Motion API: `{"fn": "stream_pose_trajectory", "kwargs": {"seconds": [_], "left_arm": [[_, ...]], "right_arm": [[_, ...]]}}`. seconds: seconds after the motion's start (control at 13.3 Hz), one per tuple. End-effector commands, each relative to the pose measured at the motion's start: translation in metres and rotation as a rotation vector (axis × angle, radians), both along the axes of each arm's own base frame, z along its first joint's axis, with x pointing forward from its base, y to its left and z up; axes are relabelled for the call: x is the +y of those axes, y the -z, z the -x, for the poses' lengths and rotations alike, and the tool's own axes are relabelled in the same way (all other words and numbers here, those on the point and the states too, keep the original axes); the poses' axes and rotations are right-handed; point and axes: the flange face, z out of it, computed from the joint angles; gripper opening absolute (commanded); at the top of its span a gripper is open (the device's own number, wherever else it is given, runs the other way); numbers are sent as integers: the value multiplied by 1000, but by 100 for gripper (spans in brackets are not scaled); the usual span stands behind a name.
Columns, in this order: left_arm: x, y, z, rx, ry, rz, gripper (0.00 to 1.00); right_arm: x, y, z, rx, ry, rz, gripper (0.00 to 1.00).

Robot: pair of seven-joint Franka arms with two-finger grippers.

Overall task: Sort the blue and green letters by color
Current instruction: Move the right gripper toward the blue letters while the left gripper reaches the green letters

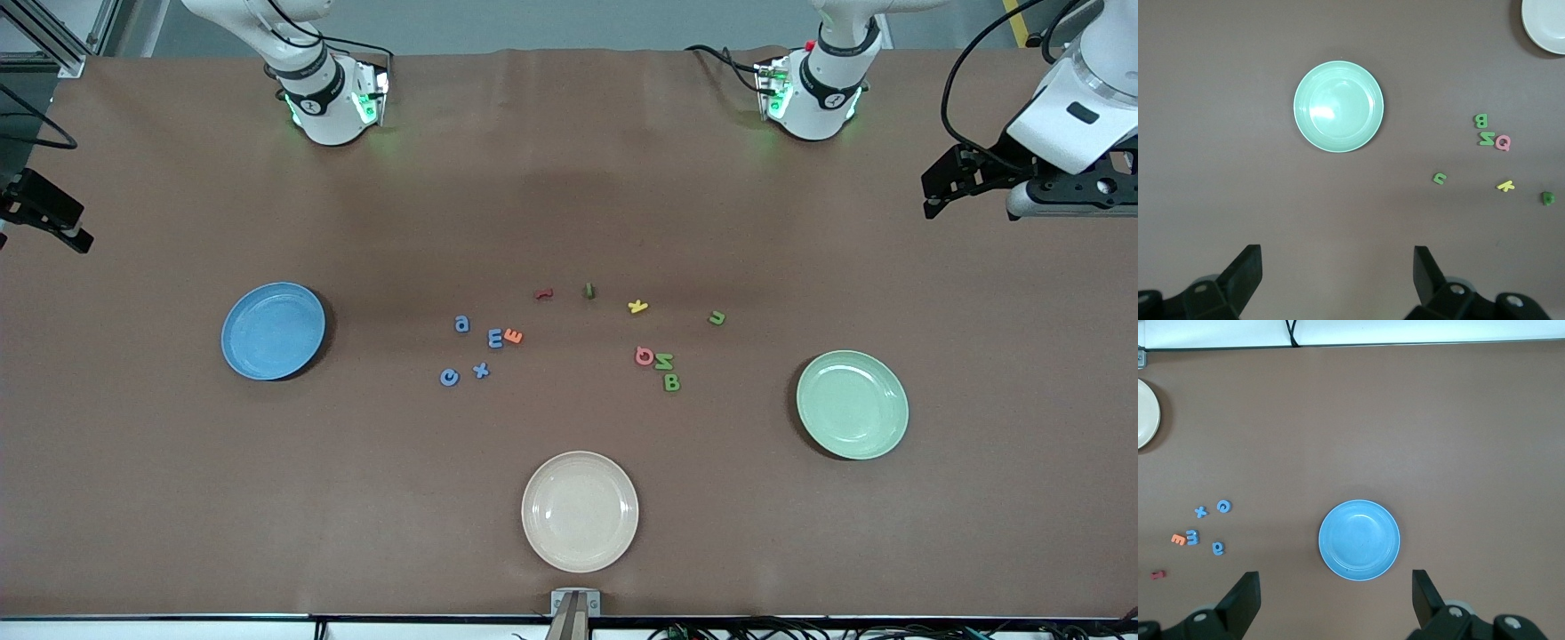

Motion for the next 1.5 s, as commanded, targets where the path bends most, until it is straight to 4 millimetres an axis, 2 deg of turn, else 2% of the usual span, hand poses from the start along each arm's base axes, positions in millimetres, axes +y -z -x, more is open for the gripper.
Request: {"fn": "stream_pose_trajectory", "kwargs": {"seconds": [0.0,0.22,0.37,0.6,0.75,0.9,1.05,1.12,1.2,1.35,1.42], "left_arm": [[3,-6,-3,6,11,-16,100],[6,-5,-13,6,7,-16,100],[1,20,-24,50,46,-19,100],[-31,82,-55,96,74,-1,100],[-46,127,-60,94,40,9,100],[-73,175,-48,55,-85,23,100],[-96,222,-35,19,-216,49,100],[-104,249,-30,11,-252,64,100],[-106,279,-24,0,-275,80,100],[-119,329,-13,-9,-357,120,100],[-125,346,-11,1,-428,132,97]], "right_arm": [[1,-4,-2,2,4,12,100],[1,-4,-2,0,4,13,100],[4,4,-6,14,-4,9,100],[35,23,-18,50,-52,7,100],[66,40,-26,78,-101,9,100],[107,63,-35,108,-169,11,100],[147,95,-44,156,-231,22,100],[158,104,-46,164,-248,23,100],[161,110,-51,160,-250,15,100],[178,121,-52,160,-288,17,100],[197,143,-53,202,-303,26,100]]}}
